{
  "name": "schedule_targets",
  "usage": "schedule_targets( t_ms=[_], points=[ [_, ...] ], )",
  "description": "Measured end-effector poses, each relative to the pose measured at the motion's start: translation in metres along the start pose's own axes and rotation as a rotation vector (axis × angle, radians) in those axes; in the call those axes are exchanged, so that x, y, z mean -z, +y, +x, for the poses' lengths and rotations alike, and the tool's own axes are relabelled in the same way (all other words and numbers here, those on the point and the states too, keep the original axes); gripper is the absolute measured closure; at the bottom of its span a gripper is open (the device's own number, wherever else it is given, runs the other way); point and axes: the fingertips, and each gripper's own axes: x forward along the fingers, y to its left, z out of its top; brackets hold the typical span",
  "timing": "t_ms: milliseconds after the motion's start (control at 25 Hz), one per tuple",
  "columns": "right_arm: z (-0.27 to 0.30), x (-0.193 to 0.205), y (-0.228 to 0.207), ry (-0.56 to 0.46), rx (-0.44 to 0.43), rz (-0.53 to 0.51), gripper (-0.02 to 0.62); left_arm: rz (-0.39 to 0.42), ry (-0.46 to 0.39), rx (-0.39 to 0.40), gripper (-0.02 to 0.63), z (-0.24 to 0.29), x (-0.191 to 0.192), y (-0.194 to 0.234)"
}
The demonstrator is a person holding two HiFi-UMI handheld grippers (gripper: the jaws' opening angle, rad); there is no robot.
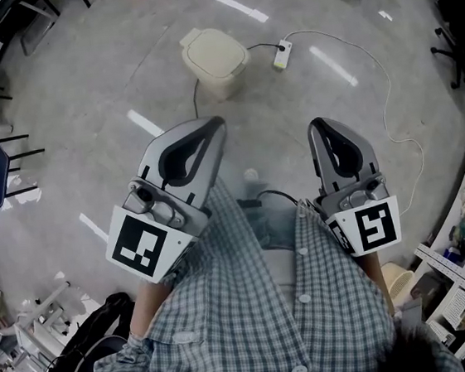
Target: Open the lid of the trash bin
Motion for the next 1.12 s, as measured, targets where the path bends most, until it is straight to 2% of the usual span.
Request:
schedule_targets(
  t_ms=[480, 1120],
  points=[
    [0.02, 0.003, -0.017, 0.034, 0.014, 0.015, 0.568, -0.026, 0.028, 0.013, 0.607, 0.022, 0.003, 0.02],
    [0.084, -0.011, -0.011, 0.055, 0.013, 0.001, 0.568, -0.032, 0.031, 0.023, 0.607, 0.033, -0.005, 0.087]
  ],
)
